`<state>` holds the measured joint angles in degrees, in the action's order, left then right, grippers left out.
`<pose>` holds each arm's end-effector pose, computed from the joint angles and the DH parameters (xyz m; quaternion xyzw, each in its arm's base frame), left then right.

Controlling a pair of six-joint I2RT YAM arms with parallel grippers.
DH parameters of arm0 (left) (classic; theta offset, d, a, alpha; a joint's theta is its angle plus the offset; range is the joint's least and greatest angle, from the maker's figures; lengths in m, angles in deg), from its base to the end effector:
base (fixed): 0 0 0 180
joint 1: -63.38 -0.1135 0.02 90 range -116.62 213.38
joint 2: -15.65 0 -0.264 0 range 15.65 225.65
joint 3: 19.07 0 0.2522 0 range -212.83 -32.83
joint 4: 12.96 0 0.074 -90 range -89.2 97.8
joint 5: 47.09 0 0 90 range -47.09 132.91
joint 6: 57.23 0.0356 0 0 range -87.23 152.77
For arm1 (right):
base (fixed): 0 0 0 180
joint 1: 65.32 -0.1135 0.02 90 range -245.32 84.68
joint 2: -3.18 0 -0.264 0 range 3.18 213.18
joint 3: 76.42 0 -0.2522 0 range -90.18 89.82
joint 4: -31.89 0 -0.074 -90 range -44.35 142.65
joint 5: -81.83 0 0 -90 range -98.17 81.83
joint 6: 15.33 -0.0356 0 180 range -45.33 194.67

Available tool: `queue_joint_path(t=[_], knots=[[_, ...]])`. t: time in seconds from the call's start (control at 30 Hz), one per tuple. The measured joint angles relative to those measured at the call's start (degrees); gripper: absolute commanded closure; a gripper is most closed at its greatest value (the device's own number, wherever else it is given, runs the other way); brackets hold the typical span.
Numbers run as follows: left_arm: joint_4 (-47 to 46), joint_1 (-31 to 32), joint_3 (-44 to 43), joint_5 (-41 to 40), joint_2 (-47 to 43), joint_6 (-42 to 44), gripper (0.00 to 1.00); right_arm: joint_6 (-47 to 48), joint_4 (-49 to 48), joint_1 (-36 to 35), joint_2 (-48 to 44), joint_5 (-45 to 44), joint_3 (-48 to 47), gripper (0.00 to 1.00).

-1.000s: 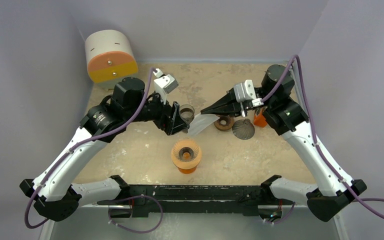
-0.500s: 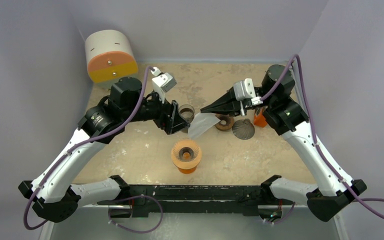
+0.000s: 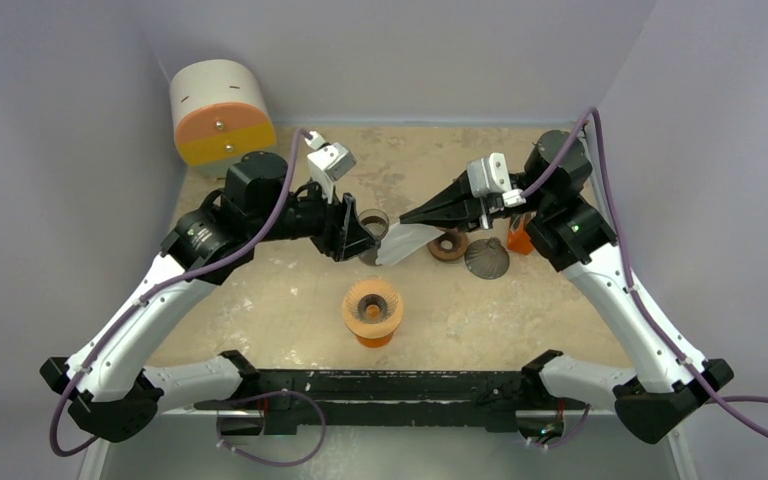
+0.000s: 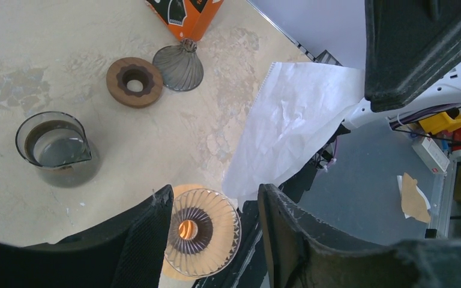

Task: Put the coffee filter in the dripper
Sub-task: Place the coffee filter in the coffee dripper.

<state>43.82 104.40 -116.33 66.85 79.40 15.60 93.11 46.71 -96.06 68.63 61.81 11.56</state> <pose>0.1500 -0.1496 0.4474 0.2804 0.7758 -0.4130 0.3859 0.1722 0.1413 0.4840 -0.6196 0.2850 0.4279 0.5931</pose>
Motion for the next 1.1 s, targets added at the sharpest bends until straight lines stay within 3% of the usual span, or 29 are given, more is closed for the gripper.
queue_joint_path(t=[0.23, 0.8, 1.1], knots=[[-2.3, 0.0, 0.0, 1.8, 0.5, -1.8, 0.54, -0.9, -0.9, 0.0, 0.0, -0.5, 0.4, 1.0], [-2.8, 0.0, 1.2, 3.6, -0.7, -3.7, 0.37, -4.0, -2.8, -0.1, -0.3, -1.9, 1.0, 1.0], [-2.6, 0.0, 1.1, 3.7, -0.6, -5.9, 0.36, -4.3, -2.9, -0.3, -0.3, -4.5, 1.8, 1.0]])
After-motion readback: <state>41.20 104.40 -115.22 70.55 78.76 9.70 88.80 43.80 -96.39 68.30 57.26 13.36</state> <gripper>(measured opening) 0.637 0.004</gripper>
